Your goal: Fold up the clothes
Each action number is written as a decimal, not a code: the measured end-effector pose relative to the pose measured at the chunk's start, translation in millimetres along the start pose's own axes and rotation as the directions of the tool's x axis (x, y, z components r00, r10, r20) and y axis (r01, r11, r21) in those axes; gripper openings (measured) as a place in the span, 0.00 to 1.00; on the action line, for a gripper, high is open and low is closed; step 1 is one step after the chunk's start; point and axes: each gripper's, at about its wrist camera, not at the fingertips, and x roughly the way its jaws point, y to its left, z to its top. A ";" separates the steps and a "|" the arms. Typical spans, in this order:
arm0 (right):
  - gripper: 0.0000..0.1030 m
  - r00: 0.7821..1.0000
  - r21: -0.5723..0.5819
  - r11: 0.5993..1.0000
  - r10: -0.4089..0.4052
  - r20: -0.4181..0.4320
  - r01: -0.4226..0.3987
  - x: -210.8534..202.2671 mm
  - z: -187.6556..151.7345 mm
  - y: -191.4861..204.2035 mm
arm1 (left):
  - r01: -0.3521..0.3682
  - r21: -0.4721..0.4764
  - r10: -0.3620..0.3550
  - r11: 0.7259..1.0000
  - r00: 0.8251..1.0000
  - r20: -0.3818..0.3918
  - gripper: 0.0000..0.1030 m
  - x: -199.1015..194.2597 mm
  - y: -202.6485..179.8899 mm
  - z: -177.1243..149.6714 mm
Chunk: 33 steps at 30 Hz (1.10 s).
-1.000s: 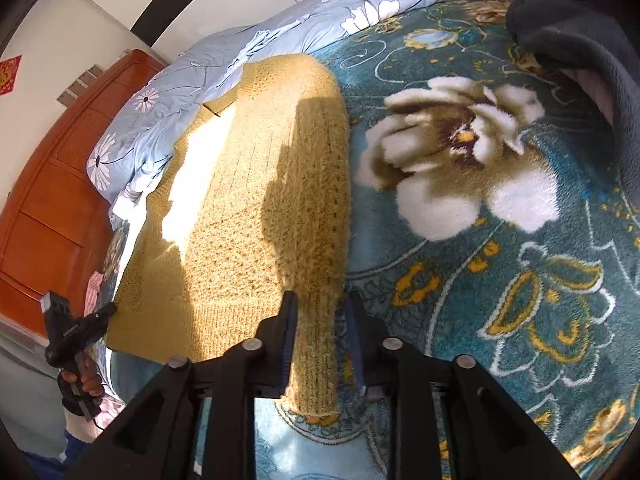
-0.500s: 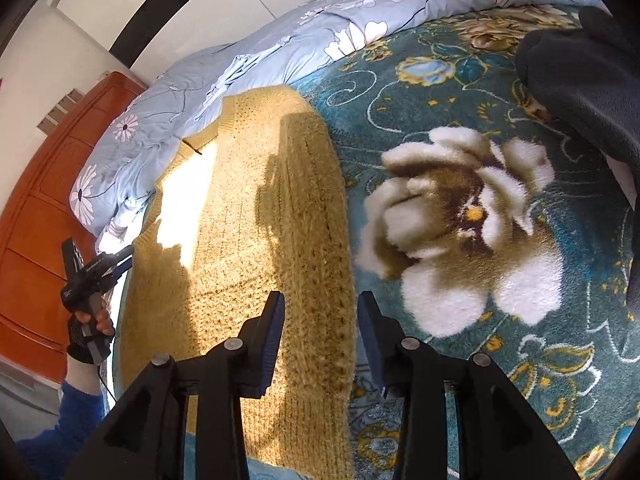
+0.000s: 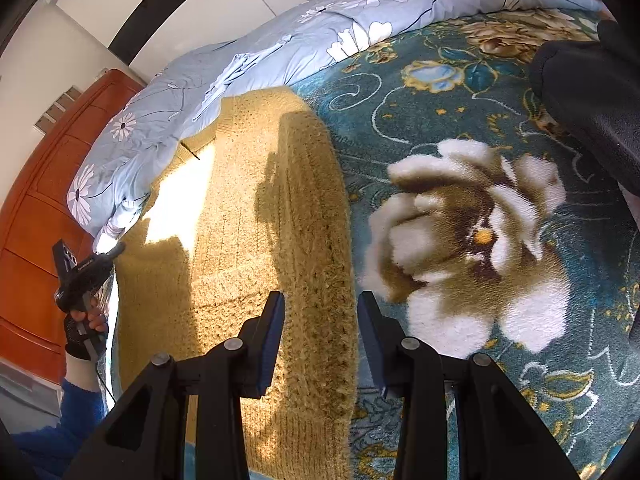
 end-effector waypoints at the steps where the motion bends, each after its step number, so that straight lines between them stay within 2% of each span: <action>1: 0.38 1.000 0.001 1.000 0.000 -0.003 0.000 1.9 0.9 -0.4 | -0.031 -0.029 0.031 0.999 1.000 -0.004 0.03 1.7 12.7 0.7; 3: 0.38 1.000 0.006 1.000 0.005 -0.010 -0.005 6.5 2.8 -1.2 | -0.092 -0.087 0.091 0.992 0.996 -0.014 0.00 5.0 38.0 2.1; 4: 0.38 1.000 0.008 1.000 0.008 -0.012 -0.008 8.9 3.9 -1.4 | -0.101 -0.118 0.098 0.988 0.995 -0.030 0.00 7.6 49.1 1.4; 8: 0.38 1.000 0.012 1.000 0.015 -0.015 -0.015 17.2 9.3 -1.5 | -0.029 -0.150 0.020 0.988 0.998 -0.060 0.01 9.3 51.8 -7.3; 10: 0.38 1.000 0.012 1.000 0.018 -0.016 -0.018 19.7 11.5 -0.1 | -0.020 -0.128 0.012 0.992 0.998 -0.065 0.02 12.0 41.7 -7.9; 11: 0.38 1.000 0.011 1.000 0.019 -0.017 -0.019 20.8 12.4 0.9 | -0.020 -0.115 0.012 0.993 0.998 -0.068 0.06 13.8 36.1 -7.9; 13: 0.38 1.000 0.006 1.000 0.019 -0.016 -0.019 22.1 14.9 3.7 | -0.019 -0.089 0.012 0.996 0.997 -0.074 0.31 17.4 24.9 -7.7; 14: 0.38 1.000 0.003 1.000 0.019 -0.016 -0.019 22.7 16.3 5.3 | -0.018 -0.075 0.012 0.997 0.997 -0.077 0.57 19.2 19.3 -7.6; 15: 0.38 1.000 0.000 1.000 0.019 -0.015 -0.019 23.2 17.6 6.9 | -0.018 -0.062 0.013 0.998 0.997 -0.081 0.68 21.0 13.7 -7.6; 17: 0.38 1.000 -0.006 1.000 0.018 -0.014 -0.019 24.2 20.3 10.0 | -0.016 -0.036 0.013 0.999 0.996 -0.087 0.68 24.6 2.4 -7.4; 19: 0.45 1.000 -0.023 1.000 0.017 -0.010 -0.017 26.4 26.7 14.9 | -0.015 -0.010 0.014 1.000 0.996 -0.093 0.68 28.2 -8.8 -7.2; 22: 0.45 1.000 -0.031 1.000 0.007 -0.003 -0.007 32.8 40.0 19.8 | -0.026 0.039 0.029 0.999 0.995 -0.091 0.66 33.7 -23.0 -10.8; 23: 0.45 1.000 -0.023 1.000 0.007 0.000 -0.007 35.2 44.6 20.0 | -0.045 0.060 0.050 0.997 0.995 -0.090 0.57 35.6 -26.8 -12.5; 24: 0.45 1.000 -0.013 1.000 0.012 0.002 -0.012 37.4 48.6 20.3 | -0.071 0.084 0.078 0.994 0.993 -0.092 0.36 37.9 -30.3 -13.9; 26: 0.45 1.000 0.006 1.000 0.024 0.003 -0.024 41.8 55.1 21.0 | -0.057 0.074 0.063 0.996 0.995 -0.077 0.11 34.2 -28.7 -12.9; 29: 0.45 0.999 0.022 0.999 0.033 0.004 -0.033 46.8 62.7 22.1 | -0.012 0.040 0.014 0.999 0.999 -0.049 0.10 25.7 -23.1 -10.0; 32: 0.45 0.999 0.004 0.999 0.041 0.011 -0.041 46.8 64.7 24.2 | 0.075 -0.063 -0.075 0.995 0.997 0.010 0.10 3.7 3.0 -1.8; 33: 0.45 0.999 -0.004 0.999 0.043 0.011 -0.043 47.7 64.9 24.3 | 0.085 -0.088 -0.084 0.993 0.996 0.014 0.10 2.3 10.7 -1.4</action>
